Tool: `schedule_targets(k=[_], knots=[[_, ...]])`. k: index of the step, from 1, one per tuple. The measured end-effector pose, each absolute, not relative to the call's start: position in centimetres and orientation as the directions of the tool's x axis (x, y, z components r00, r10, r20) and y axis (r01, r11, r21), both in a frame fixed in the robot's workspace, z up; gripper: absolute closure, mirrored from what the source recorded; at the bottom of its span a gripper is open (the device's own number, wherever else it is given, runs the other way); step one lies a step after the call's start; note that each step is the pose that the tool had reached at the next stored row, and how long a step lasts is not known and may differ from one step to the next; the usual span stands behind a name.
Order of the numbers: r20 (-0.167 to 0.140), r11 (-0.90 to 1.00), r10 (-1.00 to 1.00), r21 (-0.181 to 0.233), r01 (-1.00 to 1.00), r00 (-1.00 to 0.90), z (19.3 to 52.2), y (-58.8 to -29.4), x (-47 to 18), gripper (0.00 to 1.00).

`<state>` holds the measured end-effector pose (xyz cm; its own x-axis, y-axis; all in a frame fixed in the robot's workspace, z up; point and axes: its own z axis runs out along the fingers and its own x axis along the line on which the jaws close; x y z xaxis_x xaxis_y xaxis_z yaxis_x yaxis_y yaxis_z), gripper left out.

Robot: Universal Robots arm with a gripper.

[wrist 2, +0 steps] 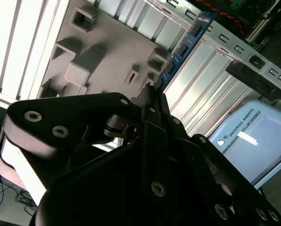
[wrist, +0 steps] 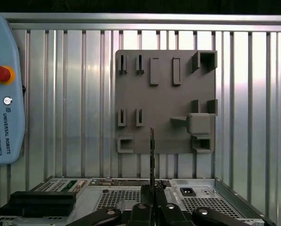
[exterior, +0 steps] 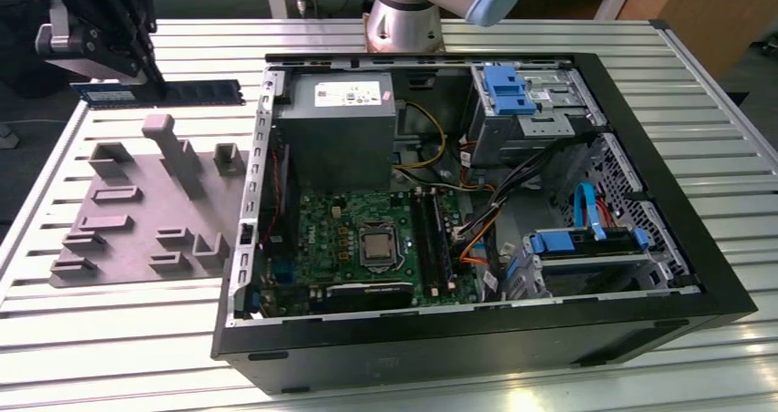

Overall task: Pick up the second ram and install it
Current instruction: 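Pick up the second ram and move it above second insertion slot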

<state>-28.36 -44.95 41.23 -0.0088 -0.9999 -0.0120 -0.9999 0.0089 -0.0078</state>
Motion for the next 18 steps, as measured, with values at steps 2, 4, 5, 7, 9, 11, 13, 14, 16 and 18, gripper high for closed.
schedule_targets(k=[2,4,5,7,9,11,13,14,16,18], knots=[[-0.012,0.009,-1.000,-0.008,-1.000,-0.009,41.2,-45.0,-27.8,0.86],[-0.012,0.009,-1.000,-0.008,-1.000,-0.009,41.2,-45.0,-27.2,0.86],[-0.012,0.009,-1.000,-0.008,-1.000,-0.009,41.2,-45.0,-27.0,0.86],[-0.012,0.009,-1.000,-0.008,-1.000,-0.009,41.2,-45.0,-26.3,0.86],[-0.012,0.009,-1.000,-0.008,-1.000,-0.009,41.2,-45.0,-25.7,0.86],[-0.012,0.009,-1.000,-0.008,-1.000,-0.009,41.2,-45.0,-25.2,0.86],[-0.012,0.009,-1.000,-0.008,-1.000,-0.009,41.2,-45.0,-24.6,0.86],[-0.012,0.009,-1.000,-0.008,-1.000,-0.009,41.2,-45.0,-24.2,0.86],[-0.012,0.009,-1.000,-0.008,-1.000,-0.009,41.2,-45.0,-23.7,0.86],[-0.012,0.009,-1.000,-0.008,-1.000,-0.009,41.2,-45.0,-23.0,0.86]])
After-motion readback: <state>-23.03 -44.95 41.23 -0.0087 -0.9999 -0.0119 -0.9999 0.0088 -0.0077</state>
